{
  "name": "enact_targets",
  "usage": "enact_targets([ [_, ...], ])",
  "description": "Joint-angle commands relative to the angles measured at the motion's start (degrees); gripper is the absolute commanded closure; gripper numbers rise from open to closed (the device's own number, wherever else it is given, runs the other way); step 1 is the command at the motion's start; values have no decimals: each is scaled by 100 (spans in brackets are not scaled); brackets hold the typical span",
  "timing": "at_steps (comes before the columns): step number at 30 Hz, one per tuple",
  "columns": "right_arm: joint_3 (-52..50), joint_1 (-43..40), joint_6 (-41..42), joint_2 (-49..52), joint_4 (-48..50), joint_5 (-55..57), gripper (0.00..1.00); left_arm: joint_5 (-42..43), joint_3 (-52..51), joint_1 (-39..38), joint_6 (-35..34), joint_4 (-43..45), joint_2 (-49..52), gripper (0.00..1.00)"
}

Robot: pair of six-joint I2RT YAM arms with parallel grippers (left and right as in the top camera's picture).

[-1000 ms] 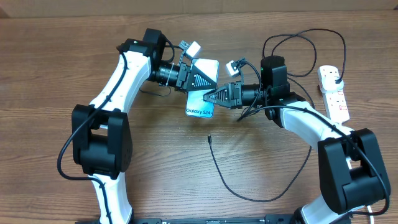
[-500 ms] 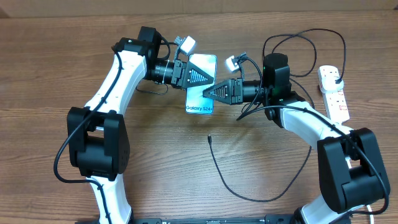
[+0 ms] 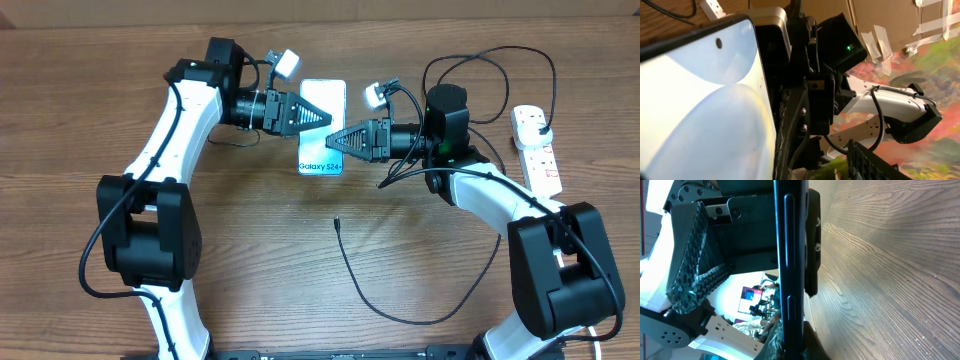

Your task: Plug charger to phone and switch on socket

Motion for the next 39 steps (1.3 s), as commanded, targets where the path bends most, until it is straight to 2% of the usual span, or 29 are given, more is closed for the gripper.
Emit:
enact_targets([
  [1, -44, -125, 155, 57, 17, 157, 96, 334, 57, 116, 142, 26, -328, 41],
  [4, -44, -122, 157, 59, 13, 155, 96, 374, 57, 50, 144, 28, -328, 50],
  [8, -44, -118, 173, 59, -186, 151, 96, 568, 57, -28, 109, 125, -328, 52],
  [13, -44, -90, 170, 59, -306, 24, 96, 568, 57, -79, 98, 188, -328, 64],
  [17, -44, -17, 168, 59, -308, 24, 96, 568, 57, -96, 96, 225, -328, 70],
  [21, -44, 61, 144, 59, -308, 26, 96, 568, 57, -94, 98, 267, -328, 96],
  [25, -44, 66, 144, 59, -308, 22, 96, 387, 57, -92, 101, 380, -326, 96],
  [29, -44, 4, 122, 59, -310, 20, 86, -1021, 55, -92, -190, 398, -326, 96],
  [33, -46, -96, -160, 59, -566, 28, 70, -3220, 55, -225, -955, 286, -326, 96],
  [36, -46, -164, -715, 59, -1281, 225, 60, -4828, 55, -428, -1591, 173, -326, 96],
  [39, -46, -184, -1237, 59, -2328, 918, 43, -5880, 52, -686, -2031, 109, -313, 96],
])
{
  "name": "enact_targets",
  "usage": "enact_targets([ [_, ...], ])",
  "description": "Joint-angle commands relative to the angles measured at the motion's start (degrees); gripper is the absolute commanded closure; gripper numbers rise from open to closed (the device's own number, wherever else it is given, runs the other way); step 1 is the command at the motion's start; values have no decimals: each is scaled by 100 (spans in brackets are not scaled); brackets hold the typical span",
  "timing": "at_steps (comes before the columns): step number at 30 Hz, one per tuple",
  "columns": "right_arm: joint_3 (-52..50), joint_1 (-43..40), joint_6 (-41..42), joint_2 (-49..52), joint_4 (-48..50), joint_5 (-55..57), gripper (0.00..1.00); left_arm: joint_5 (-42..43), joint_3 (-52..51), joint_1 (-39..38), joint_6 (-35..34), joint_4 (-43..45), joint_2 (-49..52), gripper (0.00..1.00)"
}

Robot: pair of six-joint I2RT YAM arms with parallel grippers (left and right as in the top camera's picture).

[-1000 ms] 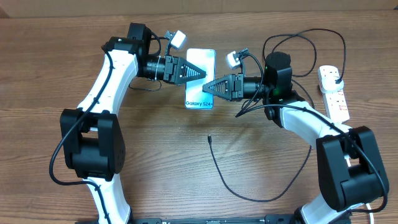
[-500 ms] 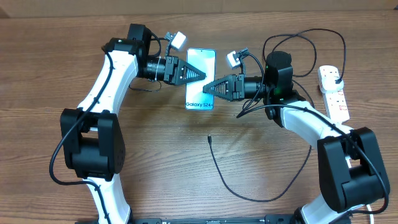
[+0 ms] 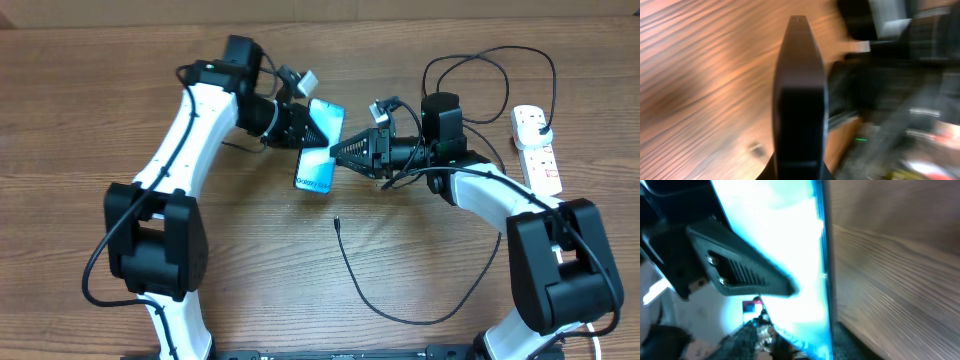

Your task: Plug charger to phone and switch on socket

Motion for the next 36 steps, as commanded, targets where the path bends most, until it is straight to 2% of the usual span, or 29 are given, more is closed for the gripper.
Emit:
enact_targets([
  [1, 15, -87, -850, -42, -957, 957, 39, -2684, 94, -323, -964, -57, -83, 96],
  [3, 15, -85, -914, -42, -1687, 1784, 32, -3261, 46, -553, -1351, -46, -79, 96],
  [5, 15, -48, -911, -42, -2306, 2610, 29, -3753, -17, -778, -1685, -11, -76, 96],
  [8, 15, 50, -909, -42, -2872, 3567, 20, -4426, -151, -1091, -2105, 129, -76, 96],
  [12, 15, 118, -905, -42, -2942, 3683, 11, -5021, -361, -1419, -2452, 337, -76, 96],
  [14, 15, 118, -885, -42, -2942, 3685, 1, -5241, -455, -1506, -2610, 369, -74, 96],
  [21, 15, 118, -887, -42, -2929, 3685, 0, -5283, -1126, -1556, -2815, 785, -72, 96],
  [26, 15, 118, -887, -42, -2927, 3685, 0, -5289, -1235, -1556, -2809, 874, -72, 96],
  [36, 15, 118, -890, -42, -2929, 3685, 0, -5283, -1239, -1572, -2811, 885, 70, 87],
])
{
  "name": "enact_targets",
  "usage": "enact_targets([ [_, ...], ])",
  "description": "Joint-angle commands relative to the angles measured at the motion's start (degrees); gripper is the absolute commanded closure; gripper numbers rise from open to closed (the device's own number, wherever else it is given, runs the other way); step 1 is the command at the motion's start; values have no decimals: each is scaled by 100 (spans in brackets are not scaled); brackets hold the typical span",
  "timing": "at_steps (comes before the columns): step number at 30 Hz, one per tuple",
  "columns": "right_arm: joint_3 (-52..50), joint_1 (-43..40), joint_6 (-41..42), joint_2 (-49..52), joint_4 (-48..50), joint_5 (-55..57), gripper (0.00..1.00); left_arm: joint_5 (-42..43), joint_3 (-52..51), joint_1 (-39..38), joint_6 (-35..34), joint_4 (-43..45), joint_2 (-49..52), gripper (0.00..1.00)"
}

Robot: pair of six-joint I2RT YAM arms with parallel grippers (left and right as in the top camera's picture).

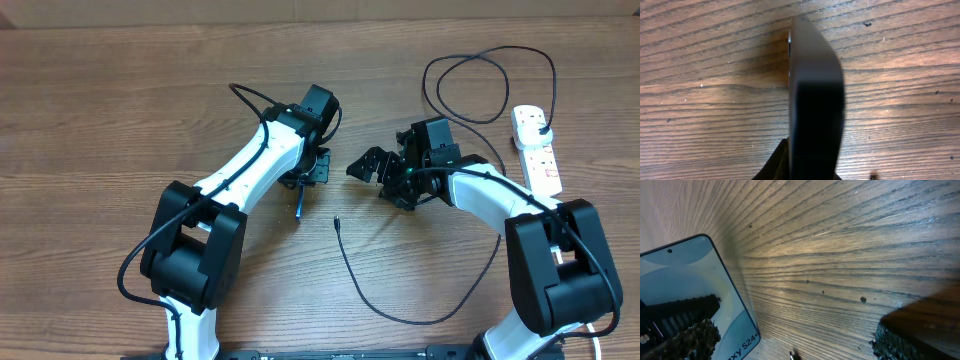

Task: Plug charger to phone and switch on socket
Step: 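Regrasp the phone with the left gripper and lift it upright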

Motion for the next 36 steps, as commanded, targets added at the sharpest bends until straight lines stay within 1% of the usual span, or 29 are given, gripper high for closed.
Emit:
enact_targets([
  [1, 15, 15, -46, -35, -11, 240, 0, -114, -66, -11, -120, 24, 81, 87],
  [3, 15, 15, -46, -35, -11, 240, 0, -114, -66, -11, -120, 15, 87, 86],
  [9, 15, 15, -46, -35, -11, 240, 0, -111, -66, -11, -120, -15, 85, 75],
  [13, 15, 15, -46, -35, -9, 240, 0, -92, -66, -11, -120, -68, 85, 75],
  [15, 15, 15, -48, -35, -11, 240, 0, -90, -66, -11, -120, -131, 85, 80],
  [19, 15, 15, -46, -35, -9, 240, 0, -90, -66, -11, -120, -175, 85, 82],
  [23, 15, 15, -46, -35, -9, 240, 0, -92, -66, -11, -120, -173, 85, 88],
  [25, 15, 15, -48, -35, -9, 240, 0, -94, -66, -11, -120, -175, 85, 88],
  [27, 15, 15, -46, -35, -9, 240, 0, -94, -66, -11, -120, -175, 85, 80],
  [28, 15, 15, -46, -35, -9, 240, 0, -94, -66, -11, -120, -184, 85, 80],
  [29, 15, 15, -46, -35, -11, 240, 0, -94, -66, -11, -120, -197, 85, 82],
  [30, 15, 15, -46, -35, -11, 240, 0, -92, -66, -11, -120, -203, 85, 92],
  [31, 15, 15, -48, -35, -11, 240, 0, -92, -66, -11, -120, -216, 87, 94],
  [36, 15, 15, -48, -35, -11, 240, 0, -92, -66, -11, -120, -304, 85, 95],
])
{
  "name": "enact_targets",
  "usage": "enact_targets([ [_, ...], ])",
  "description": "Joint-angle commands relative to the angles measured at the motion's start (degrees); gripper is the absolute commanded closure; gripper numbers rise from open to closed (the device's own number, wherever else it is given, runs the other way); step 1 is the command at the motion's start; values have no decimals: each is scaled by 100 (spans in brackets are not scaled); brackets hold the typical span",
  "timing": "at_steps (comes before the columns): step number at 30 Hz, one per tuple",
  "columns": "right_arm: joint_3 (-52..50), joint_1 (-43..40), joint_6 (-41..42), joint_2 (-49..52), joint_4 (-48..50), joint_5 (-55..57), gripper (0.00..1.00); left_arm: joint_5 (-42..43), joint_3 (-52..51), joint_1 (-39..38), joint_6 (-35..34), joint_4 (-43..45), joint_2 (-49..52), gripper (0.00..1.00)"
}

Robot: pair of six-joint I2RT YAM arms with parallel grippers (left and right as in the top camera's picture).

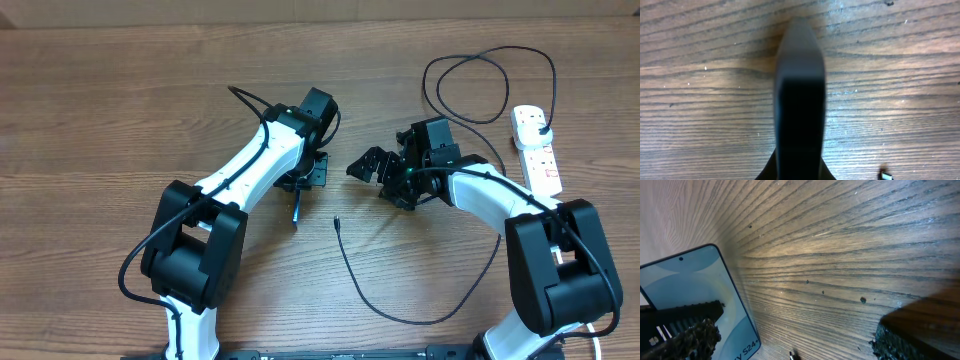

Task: Plug charger to phone and switch on socket
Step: 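Regrasp the phone with the left gripper and lift it upright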

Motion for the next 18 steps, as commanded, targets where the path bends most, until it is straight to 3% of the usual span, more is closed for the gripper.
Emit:
enact_targets([
  [1, 15, 15, -48, -35, -13, 236, 0, -52, -37, -11, -13, -74, 66, 96],
  [8, 15, 15, -48, -35, -13, 236, 0, 597, 11, 138, 7, -76, 39, 96],
  [12, 15, 15, -48, -35, -17, 236, 0, 2028, 120, 503, 407, -13, 35, 96],
  [18, 15, 15, -46, -35, -20, 234, 0, 5152, 136, 1388, 1263, 157, 35, 96],
])
